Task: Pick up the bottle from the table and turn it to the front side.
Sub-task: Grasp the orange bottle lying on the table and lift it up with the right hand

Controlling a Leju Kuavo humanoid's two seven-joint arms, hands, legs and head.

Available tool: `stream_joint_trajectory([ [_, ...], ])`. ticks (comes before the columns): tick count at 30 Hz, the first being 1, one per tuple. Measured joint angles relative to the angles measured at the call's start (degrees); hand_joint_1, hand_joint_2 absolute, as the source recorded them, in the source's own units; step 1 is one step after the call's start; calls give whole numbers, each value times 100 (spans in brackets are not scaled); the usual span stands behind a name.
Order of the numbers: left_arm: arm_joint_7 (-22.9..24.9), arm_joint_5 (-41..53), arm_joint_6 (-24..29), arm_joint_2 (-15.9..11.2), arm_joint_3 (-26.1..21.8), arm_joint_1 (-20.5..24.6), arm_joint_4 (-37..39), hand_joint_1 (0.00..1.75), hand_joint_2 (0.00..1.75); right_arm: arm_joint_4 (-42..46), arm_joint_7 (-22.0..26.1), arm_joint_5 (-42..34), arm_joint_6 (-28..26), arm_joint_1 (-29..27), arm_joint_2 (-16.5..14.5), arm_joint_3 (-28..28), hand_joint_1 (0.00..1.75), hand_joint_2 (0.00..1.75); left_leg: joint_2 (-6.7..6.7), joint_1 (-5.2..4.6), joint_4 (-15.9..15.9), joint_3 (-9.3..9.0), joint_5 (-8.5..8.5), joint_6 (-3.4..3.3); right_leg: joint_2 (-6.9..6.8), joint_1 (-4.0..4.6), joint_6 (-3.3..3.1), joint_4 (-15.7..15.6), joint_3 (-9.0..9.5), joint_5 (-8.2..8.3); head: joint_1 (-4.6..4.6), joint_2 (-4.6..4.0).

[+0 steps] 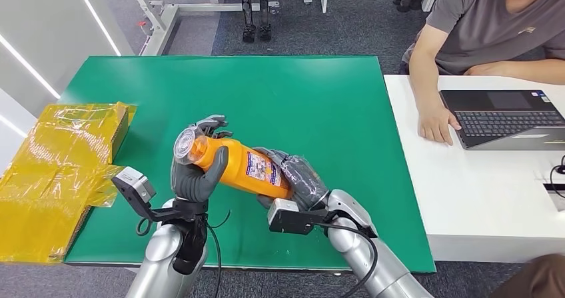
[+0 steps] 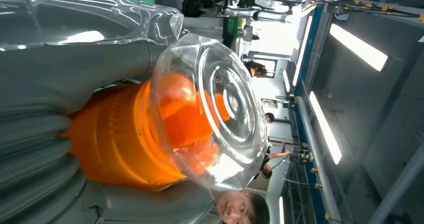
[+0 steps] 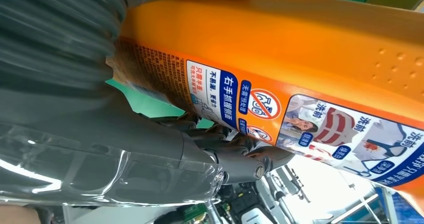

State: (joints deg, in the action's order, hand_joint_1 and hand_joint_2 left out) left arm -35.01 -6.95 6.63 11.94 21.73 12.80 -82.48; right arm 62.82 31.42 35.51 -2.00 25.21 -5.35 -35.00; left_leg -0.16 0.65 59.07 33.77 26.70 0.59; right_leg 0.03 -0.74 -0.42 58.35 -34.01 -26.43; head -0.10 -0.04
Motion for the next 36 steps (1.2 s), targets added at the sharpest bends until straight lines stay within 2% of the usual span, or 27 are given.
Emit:
stream_joint_trajectory([
  [9,26,-86,15,24,0,145,116,175,175,-118,-32,-20,3,116,-13,-55,174,175,-1,0,0,0,0,0,0,0,-1,0,0,1,-1,0],
  [12,-31,-118,20,21,5,196,189,175,175,-156,-39,-42,-18,142,-17,-64,162,175,-1,0,0,0,0,0,-1,0,-1,0,0,1,-1,0],
  [13,-68,-143,23,15,13,217,221,175,175,-169,-39,-65,-33,152,-17,-66,136,175,-1,0,0,0,0,0,-1,0,-1,0,0,1,-1,0],
  [16,-151,-218,33,-17,49,255,287,175,175,-194,-37,-168,-90,167,-16,-64,17,175,0,0,0,0,0,0,0,0,-1,0,0,1,0,0],
  [17,-161,-230,37,-32,57,257,297,175,175,-195,-26,-207,-107,165,-15,-62,0,175,0,0,0,0,0,0,0,0,-1,0,0,1,0,0],
  [28,-157,-255,53,-179,63,236,350,175,175,147,26,-654,-544,43,-15,74,0,175,0,0,0,0,0,1,-1,0,-1,-1,-2,1,-1,0],
  [31,-162,-262,57,-202,63,239,356,175,175,576,259,-1031,-983,-226,-15,256,0,175,-4,0,1,2,0,0,-4,0,-1,-1,-2,0,-1,0],
  [36,-278,-239,313,-302,14,285,357,175,175,1641,509,-1811,-1393,-859,-6,621,0,175,-3,0,0,2,1,0,-2,0,0,-2,-4,-1,-1,0],
])
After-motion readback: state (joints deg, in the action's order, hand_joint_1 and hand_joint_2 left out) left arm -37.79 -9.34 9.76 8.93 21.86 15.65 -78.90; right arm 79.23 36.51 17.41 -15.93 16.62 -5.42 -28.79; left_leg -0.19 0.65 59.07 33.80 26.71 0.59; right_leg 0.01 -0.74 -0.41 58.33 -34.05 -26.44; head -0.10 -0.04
